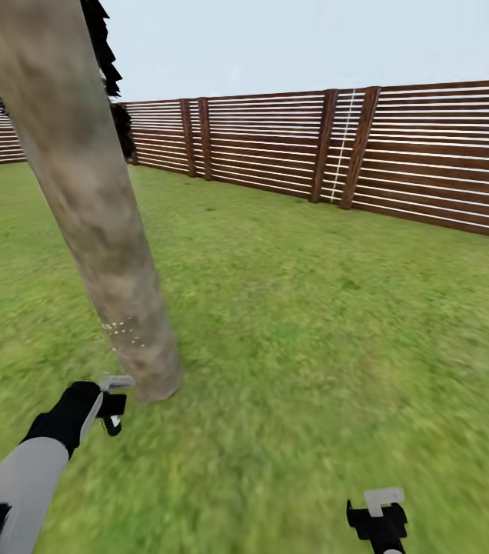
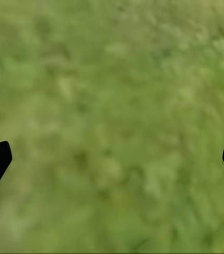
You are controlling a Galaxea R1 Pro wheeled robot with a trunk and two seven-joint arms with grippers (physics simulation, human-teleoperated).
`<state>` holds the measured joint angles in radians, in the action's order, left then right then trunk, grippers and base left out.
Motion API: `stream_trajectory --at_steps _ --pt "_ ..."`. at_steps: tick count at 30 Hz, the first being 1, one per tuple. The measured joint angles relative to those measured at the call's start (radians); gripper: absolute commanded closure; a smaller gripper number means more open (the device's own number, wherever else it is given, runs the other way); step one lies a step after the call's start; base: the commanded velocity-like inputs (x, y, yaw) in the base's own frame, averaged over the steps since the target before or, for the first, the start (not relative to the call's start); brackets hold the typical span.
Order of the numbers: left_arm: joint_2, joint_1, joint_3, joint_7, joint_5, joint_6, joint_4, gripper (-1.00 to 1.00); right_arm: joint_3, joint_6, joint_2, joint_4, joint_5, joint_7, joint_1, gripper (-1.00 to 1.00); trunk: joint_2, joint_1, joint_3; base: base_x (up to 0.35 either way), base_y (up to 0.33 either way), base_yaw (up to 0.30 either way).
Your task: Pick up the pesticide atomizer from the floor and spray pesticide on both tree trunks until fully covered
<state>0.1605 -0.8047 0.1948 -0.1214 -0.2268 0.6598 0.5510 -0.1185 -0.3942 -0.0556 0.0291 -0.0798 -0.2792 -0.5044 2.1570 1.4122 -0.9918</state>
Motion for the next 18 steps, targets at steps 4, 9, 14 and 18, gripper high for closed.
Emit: stream_trajectory --at_steps 4,9,14,18 --pt "0.006 0.014 0.011 0.002 -0.003 -0.093 -0.048 1.0 0.0 0.0 0.0 0.0 0.0 0.0 0.0 -1.0 0.0 0.0 0.0 0.045 -0.059 0.0" --pt "-0.016 0.055 0.069 0.003 0.01 -0.101 -0.033 1.0 -0.001 0.0 0.0 0.0 0.0 0.0 0.0 -1.0 0.0 0.0 0.0 0.001 -0.001 0.162" --pt "-0.033 0.056 0.067 0.003 0.003 -0.105 -0.033 1.0 -0.001 0.0 0.0 0.0 0.0 0.0 0.0 -1.0 0.0 0.0 0.0 0.0 0.0 0.256" --pt "-0.038 0.056 0.067 0.003 0.004 -0.14 -0.034 1.0 0.0 0.0 0.0 0.0 0.0 0.0 0.0 -1.0 0.0 0.0 0.0 0.127 -0.083 0.04"
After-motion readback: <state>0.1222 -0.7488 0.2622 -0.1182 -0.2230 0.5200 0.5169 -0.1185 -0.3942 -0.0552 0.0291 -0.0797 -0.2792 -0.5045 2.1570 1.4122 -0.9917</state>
